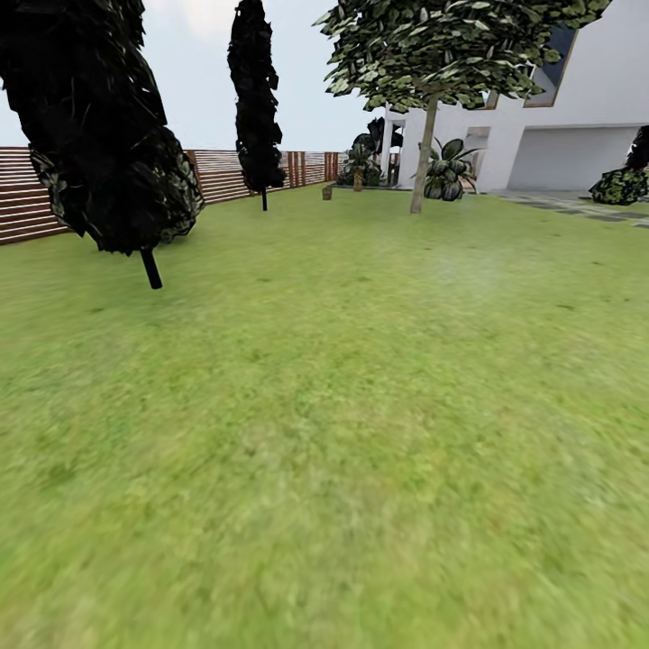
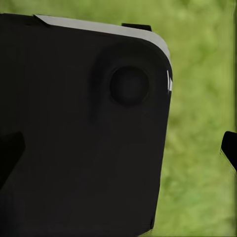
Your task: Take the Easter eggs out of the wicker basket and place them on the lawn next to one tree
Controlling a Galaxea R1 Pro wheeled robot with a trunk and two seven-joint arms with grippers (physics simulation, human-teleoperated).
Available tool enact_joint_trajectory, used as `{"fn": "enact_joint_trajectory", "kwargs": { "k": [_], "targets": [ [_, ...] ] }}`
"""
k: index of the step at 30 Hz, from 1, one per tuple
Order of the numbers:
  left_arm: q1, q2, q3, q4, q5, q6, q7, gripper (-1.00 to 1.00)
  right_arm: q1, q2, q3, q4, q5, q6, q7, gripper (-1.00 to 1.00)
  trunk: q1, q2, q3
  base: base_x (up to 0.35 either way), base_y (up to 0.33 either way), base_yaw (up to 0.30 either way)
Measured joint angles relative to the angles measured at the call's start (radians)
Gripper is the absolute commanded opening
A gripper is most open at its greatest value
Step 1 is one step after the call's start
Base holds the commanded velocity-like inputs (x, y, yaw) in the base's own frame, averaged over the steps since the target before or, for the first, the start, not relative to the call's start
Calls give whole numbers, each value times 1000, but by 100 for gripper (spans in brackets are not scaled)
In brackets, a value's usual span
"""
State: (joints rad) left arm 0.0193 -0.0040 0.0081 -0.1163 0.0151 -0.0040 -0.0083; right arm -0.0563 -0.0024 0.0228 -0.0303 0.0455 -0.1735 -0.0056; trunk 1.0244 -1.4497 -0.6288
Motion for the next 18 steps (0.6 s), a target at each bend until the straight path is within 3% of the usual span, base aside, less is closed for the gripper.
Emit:
{"fn": "enact_joint_trajectory", "kwargs": {
  "k": [18],
  "targets": [
    [0,-1,0,0,-1,1,0,100,0,0,0,2,-1,0,0,100,0,0,0,339,0,0]
  ]
}}
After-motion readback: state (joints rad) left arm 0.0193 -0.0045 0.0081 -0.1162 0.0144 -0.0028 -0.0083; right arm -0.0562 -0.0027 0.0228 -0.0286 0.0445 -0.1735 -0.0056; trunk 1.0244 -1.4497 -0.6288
